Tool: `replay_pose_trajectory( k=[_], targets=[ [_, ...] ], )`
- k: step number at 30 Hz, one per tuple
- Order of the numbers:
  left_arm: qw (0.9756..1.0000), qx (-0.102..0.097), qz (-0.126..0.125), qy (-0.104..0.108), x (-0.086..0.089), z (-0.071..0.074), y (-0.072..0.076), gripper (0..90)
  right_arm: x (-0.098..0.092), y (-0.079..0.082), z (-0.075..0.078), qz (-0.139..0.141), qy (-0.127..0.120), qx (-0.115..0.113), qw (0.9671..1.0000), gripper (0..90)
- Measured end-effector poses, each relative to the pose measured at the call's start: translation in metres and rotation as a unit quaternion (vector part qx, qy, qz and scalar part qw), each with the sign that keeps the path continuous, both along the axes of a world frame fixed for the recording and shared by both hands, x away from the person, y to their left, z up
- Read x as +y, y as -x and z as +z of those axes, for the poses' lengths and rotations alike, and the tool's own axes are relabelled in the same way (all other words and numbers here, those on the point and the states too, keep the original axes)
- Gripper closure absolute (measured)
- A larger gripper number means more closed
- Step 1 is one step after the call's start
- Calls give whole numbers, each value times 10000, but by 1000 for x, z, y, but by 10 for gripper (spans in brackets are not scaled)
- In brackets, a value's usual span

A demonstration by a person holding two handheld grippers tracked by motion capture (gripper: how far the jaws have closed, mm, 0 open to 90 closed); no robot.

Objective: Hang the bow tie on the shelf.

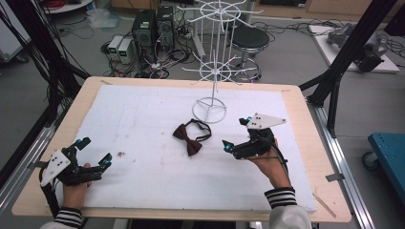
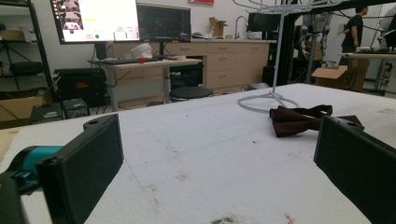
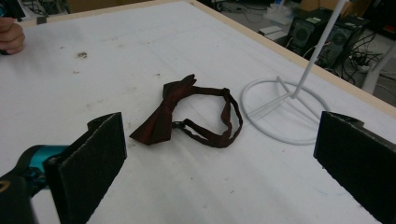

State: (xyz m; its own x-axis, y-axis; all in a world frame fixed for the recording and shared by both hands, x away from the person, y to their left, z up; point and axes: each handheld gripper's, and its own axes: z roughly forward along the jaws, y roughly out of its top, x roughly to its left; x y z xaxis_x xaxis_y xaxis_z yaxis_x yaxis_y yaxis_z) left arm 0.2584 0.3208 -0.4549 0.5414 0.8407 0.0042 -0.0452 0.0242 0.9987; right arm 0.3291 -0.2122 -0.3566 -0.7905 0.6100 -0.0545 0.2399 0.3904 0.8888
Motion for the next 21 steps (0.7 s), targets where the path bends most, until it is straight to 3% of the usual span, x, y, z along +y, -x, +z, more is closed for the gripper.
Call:
replay_pose_trajectory(
  k=[21],
  targets=[
    [10000, -2, -1, -2, 0, 0, 0, 18, 63, -23, -8, 387, 560, 483, 9965, 20]
  ],
)
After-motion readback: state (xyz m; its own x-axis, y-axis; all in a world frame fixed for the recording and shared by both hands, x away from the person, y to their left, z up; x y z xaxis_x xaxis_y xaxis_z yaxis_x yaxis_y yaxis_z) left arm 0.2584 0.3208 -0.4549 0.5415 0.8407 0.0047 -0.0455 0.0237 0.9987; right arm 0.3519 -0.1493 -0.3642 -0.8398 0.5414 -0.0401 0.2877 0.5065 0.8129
